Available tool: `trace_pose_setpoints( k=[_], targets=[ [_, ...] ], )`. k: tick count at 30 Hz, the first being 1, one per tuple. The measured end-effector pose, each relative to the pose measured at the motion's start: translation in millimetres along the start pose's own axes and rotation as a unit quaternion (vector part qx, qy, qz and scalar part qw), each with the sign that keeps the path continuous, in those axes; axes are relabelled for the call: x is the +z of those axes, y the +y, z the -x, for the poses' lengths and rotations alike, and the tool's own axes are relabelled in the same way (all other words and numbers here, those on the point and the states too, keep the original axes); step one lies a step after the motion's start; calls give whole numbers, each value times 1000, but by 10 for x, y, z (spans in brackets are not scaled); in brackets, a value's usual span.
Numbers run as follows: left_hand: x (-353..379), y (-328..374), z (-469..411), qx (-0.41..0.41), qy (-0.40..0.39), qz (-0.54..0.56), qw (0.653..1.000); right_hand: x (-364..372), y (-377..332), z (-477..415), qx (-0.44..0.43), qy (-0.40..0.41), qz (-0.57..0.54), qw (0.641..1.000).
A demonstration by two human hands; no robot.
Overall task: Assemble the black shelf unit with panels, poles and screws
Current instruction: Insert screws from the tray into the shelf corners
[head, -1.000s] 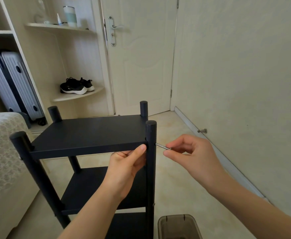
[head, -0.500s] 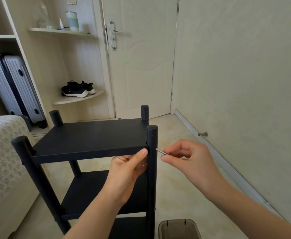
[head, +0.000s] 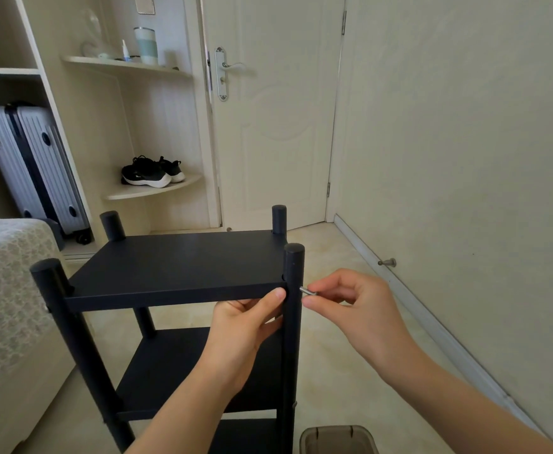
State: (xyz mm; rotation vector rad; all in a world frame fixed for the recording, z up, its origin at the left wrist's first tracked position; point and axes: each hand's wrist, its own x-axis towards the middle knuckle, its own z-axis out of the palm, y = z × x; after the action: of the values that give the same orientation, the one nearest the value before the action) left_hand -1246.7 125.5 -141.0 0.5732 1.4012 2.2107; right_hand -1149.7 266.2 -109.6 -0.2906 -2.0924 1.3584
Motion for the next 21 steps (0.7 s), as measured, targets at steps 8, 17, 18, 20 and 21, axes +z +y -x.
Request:
trace_pose_setpoints(
  k=[8, 17, 18, 20, 21],
  targets=[
    [-16, -8, 9, -1, -4, 0, 1000, 47, -11, -28, 3, 5, -9, 1000],
    [-5, -13, 5, -3, -3, 8, 1000, 28, -20, -45, -21, -10, 21, 1000],
    [-6, -15, 5, -4, -3, 8, 1000, 31, -20, -44, -21, -11, 23, 999],
    [-10, -19, 9, -8, -4, 9, 1000, 36, -19, -48, -19, -10, 28, 999],
    [-11, -23, 11, -9, -6, 10, 1000, 38, -19, -51, -18, -8, 29, 999]
  ],
)
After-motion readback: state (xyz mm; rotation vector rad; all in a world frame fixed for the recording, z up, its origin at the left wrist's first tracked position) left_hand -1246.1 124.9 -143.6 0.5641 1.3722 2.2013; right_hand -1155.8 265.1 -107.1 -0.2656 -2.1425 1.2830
